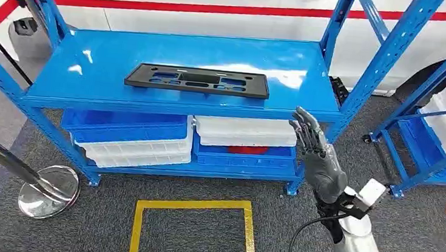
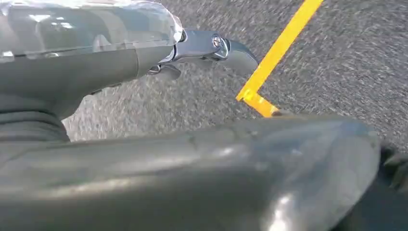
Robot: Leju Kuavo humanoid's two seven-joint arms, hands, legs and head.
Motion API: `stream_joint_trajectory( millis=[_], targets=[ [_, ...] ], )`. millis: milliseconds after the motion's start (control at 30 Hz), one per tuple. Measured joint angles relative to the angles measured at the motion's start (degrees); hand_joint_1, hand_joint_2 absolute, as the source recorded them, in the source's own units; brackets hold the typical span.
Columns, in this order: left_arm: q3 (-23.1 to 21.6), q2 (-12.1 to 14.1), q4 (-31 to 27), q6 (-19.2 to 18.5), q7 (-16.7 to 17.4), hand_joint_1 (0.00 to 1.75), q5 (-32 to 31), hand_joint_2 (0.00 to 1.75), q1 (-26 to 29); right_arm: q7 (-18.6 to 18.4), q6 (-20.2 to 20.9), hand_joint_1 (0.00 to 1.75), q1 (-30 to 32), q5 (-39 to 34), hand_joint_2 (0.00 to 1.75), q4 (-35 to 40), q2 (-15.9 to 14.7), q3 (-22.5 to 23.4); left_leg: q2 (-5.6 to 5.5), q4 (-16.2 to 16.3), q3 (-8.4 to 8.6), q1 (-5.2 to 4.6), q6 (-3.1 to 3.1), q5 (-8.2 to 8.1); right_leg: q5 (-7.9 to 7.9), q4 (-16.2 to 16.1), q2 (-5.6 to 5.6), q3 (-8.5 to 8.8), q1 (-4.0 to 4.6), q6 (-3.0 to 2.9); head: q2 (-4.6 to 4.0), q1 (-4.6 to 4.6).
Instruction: Take the parts from the cabinet and place them on the table.
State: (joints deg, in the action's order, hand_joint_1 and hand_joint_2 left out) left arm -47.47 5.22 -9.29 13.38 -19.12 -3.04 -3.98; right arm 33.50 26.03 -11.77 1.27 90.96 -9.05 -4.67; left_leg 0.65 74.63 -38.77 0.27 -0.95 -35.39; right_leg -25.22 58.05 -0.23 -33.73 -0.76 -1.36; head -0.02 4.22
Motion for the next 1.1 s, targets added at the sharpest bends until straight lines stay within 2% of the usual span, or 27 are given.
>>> stream_joint_trajectory(
  millis=[33,67,100,167,200,233,267,300,367,400,500,533,567,600,667,700,733,767,800,833,867,900,933,1000,1033,1067,1100],
  targets=[
    [-0.1,0.0,0.2,0.1,-0.1,0.00,0.0,0.00,0.0,0.5,0.6,0.00,0.0,-0.6,0.00,1.4,-0.2,-0.6,0.00,1.7,-1.02,0.20,-0.16,0.15,0.00,0.0,0.39,0.03,-0.05,0.01,0.00,0.00],
    [-0.4,0.1,0.3,0.2,-0.3,0.00,0.0,0.00,-0.1,1.0,1.2,0.00,0.0,-1.2,0.00,2.8,-0.4,-1.2,0.00,0.5,-0.68,0.40,-0.27,1.66,-0.05,0.1,0.74,0.09,-0.13,0.08,0.00,0.00],
    [-0.7,0.2,0.4,0.4,-0.4,0.00,0.0,0.00,-0.2,1.4,1.7,0.00,0.0,-1.8,0.00,4.5,-0.7,-1.7,0.00,-2.9,0.74,0.57,-0.34,4.09,-0.14,0.2,1.02,0.18,-0.25,0.25,0.00,0.00],
    [-1.4,0.4,0.7,0.7,-0.8,0.00,0.0,0.00,-0.5,1.6,2.9,0.00,0.0,-3.0,0.00,7.7,-1.1,-2.8,-0.20,-13.4,5.48,0.90,-0.41,9.54,-0.57,0.6,1.32,0.52,-0.55,0.92,0.00,0.00],
    [-1.5,0.4,0.8,0.7,-0.9,0.00,0.0,0.00,-0.6,1.7,3.5,0.00,-0.1,-3.7,0.00,9.3,-1.5,-3.4,-0.92,-15.2,6.28,0.74,-0.41,8.61,-0.76,0.8,1.44,0.38,-0.23,1.47,0.00,0.00],
    [-1.7,0.5,0.9,0.8,-1.1,0.00,0.0,0.00,-0.8,1.8,4.0,0.00,-0.2,-4.2,0.00,10.7,-1.9,-4.0,-1.00,-15.5,6.31,0.51,0.25,8.72,-0.66,1.0,1.57,0.12,-0.25,1.87,0.00,0.00],
    [-1.9,0.5,0.9,0.8,-1.2,0.00,0.0,0.00,-1.0,1.8,4.5,0.00,-0.3,-4.6,0.00,11.7,-2.1,-4.4,-0.99,-15.6,6.05,0.47,0.64,8.54,-0.67,0.7,1.53,0.04,-0.20,2.20,0.00,-0.02],
    [-2.2,0.5,1.0,0.8,-1.4,0.00,0.0,0.00,-1.0,1.9,4.8,0.00,-0.2,-5.0,0.00,12.5,-2.3,-4.7,-0.97,-15.8,5.77,0.48,1.31,8.42,-0.13,1.4,1.52,0.09,-0.18,2.80,0.00,0.00],
    [-2.8,0.5,1.1,0.8,-1.8,0.00,0.0,0.00,-1.0,2.0,5.5,0.00,-0.2,-5.7,0.00,14.3,-2.8,-5.5,-0.89,-16.1,6.71,0.50,2.37,8.55,-0.50,2.3,1.20,-0.13,-0.57,3.28,0.00,-0.02],
    [-2.8,0.5,1.2,0.8,-2.0,0.00,0.0,0.00,-1.2,2.1,5.9,0.00,-0.3,-6.0,0.00,15.3,-3.1,-5.9,-0.88,-16.1,6.80,0.40,2.66,8.55,-1.99,4.4,0.79,-1.09,-0.55,3.29,0.00,-0.02],
    [-3.2,0.6,1.4,0.7,-2.5,0.00,0.0,0.00,-1.4,2.2,6.5,0.00,-0.3,-6.5,0.00,16.7,-3.6,-6.8,-0.77,-16.1,6.79,-0.06,3.13,8.36,-7.75,16.6,0.67,-7.57,-0.45,3.55,0.00,-0.02],
    [-3.4,0.6,1.4,0.6,-2.6,0.00,0.0,0.00,-1.3,2.2,6.4,0.00,-0.3,-6.6,0.00,16.7,-3.8,-7.0,-0.73,-16.0,6.91,-0.29,3.25,8.26,-8.13,18.9,0.60,-9.04,-0.46,3.50,0.00,0.00],
    [-3.8,0.6,1.4,0.6,-2.6,0.00,0.0,0.00,-1.4,2.2,6.4,0.00,-0.3,-6.6,0.00,16.7,-4.1,-7.2,-0.70,-16.0,7.13,-0.51,3.37,8.09,-7.08,18.2,0.56,-9.09,-0.39,3.27,0.00,-0.02],
    [-4.0,0.6,1.4,0.6,-2.6,0.00,0.0,0.00,-1.4,2.2,6.3,0.00,-0.3,-6.6,0.00,16.8,-4.3,-7.3,-0.71,-16.0,7.48,-0.69,3.41,7.87,-4.85,15.0,0.55,-7.83,-0.25,2.90,0.00,-0.02],
    [-4.2,0.6,1.4,0.6,-2.6,0.00,0.0,0.00,-1.4,2.2,6.3,0.00,-0.3,-6.6,0.00,17.2,-4.7,-7.5,-0.71,-16.1,8.42,-0.95,3.35,7.30,0.89,5.2,0.34,-3.37,0.48,1.57,0.00,-0.02],
    [-4.2,0.5,1.4,0.6,-2.7,0.00,0.0,0.00,-1.4,2.2,6.3,0.00,-0.4,-6.6,0.00,17.4,-4.9,-7.6,-0.64,-16.2,8.32,-0.84,3.26,7.03,1.15,2.4,-0.55,-2.10,1.12,0.64,0.00,0.00],
    [-4.2,0.3,1.4,0.5,-2.7,0.00,0.0,0.00,-1.6,2.2,6.2,0.00,-0.4,-6.6,0.00,17.4,-5.0,-7.7,-0.63,-16.1,8.42,-0.99,2.96,6.91,-1.09,1.1,-0.89,-2.42,1.46,0.51,0.00,-0.04],
    [-4.2,0.4,1.4,0.5,-2.7,0.00,0.1,0.00,-1.5,2.2,6.2,0.00,-0.4,-6.6,0.00,17.5,-5.1,-7.8,-0.42,-16.4,8.29,-0.85,2.58,6.75,-0.22,1.2,-0.66,-2.21,1.62,0.36,0.00,-0.02],
    [-4.2,0.4,1.4,0.5,-2.7,0.00,0.0,0.00,-1.5,2.2,6.2,0.00,-0.3,-6.6,0.00,17.7,-5.3,-7.8,-0.28,-15.6,8.75,-0.89,2.22,7.06,0.32,0.6,-0.53,-2.03,1.62,0.13,0.00,-0.02],
    [-4.3,0.4,1.4,0.5,-2.7,0.00,0.0,0.00,-1.5,2.2,6.2,0.00,-0.3,-6.6,0.00,17.7,-5.4,-7.9,-0.24,-15.8,9.27,-0.89,1.83,6.99,0.20,0.4,-0.39,-1.53,1.33,-0.02,0.00,-0.04],
    [-4.3,0.6,1.4,0.5,-2.7,0.00,0.0,0.00,-1.7,2.2,6.2,0.00,-0.2,-6.6,0.00,17.9,-5.4,-8.0,-0.27,-15.4,8.95,-1.10,1.58,6.35,0.32,0.0,-0.28,-0.42,0.66,0.04,0.00,-0.02],
    [-4.3,0.6,1.4,0.5,-2.7,0.00,0.0,0.00,-1.7,2.2,6.2,0.00,-0.3,-6.6,0.00,18.1,-5.4,-8.0,-0.41,-13.3,8.61,-0.98,1.36,6.21,0.03,-0.2,-0.33,0.36,0.62,-0.26,0.00,-0.02],
    [-4.3,0.6,1.4,0.5,-2.9,0.00,0.0,0.00,-1.9,2.2,6.2,0.00,-0.2,-6.6,0.00,18.1,-5.4,-8.1,-0.47,-9.6,6.63,-0.76,1.15,5.34,-0.29,-0.2,-0.33,0.70,0.55,-0.47,0.00,-0.02],
    [-4.3,0.6,1.5,0.5,-2.9,0.00,0.0,0.00,-2.0,2.2,6.2,0.00,0.0,-6.6,0.00,18.1,-5.4,-8.4,-0.46,-1.3,1.19,-0.10,0.65,1.72,-1.03,-0.2,-0.21,1.30,0.53,-0.47,0.00,-0.02],
    [-4.3,0.6,1.5,0.5,-2.9,0.00,0.0,0.00,-1.8,2.2,6.2,0.00,0.1,-6.6,0.00,18.1,-5.4,-8.6,-0.46,1.0,-0.79,0.11,0.27,0.58,-1.41,-0.2,0.01,1.68,0.45,-0.37,0.00,-0.02],
    [-4.3,0.6,1.6,0.5,-2.9,0.00,0.0,0.00,-1.7,2.2,6.1,0.00,0.1,-6.6,0.00,18.1,-5.4,-8.7,-0.43,1.1,-1.70,0.34,-0.02,0.89,-1.79,-0.2,0.24,2.19,0.34,-0.19,0.00,-0.02],
    [-4.3,0.7,1.6,0.5,-2.9,0.00,0.0,0.00,-1.6,2.2,6.1,0.00,0.1,-6.6,0.00,18.1,-5.4,-8.9,-0.41,-1.4,-1.41,0.55,-0.50,2.77,-2.30,-0.2,0.43,2.89,0.19,0.04,0.00,-0.02]
  ],
)
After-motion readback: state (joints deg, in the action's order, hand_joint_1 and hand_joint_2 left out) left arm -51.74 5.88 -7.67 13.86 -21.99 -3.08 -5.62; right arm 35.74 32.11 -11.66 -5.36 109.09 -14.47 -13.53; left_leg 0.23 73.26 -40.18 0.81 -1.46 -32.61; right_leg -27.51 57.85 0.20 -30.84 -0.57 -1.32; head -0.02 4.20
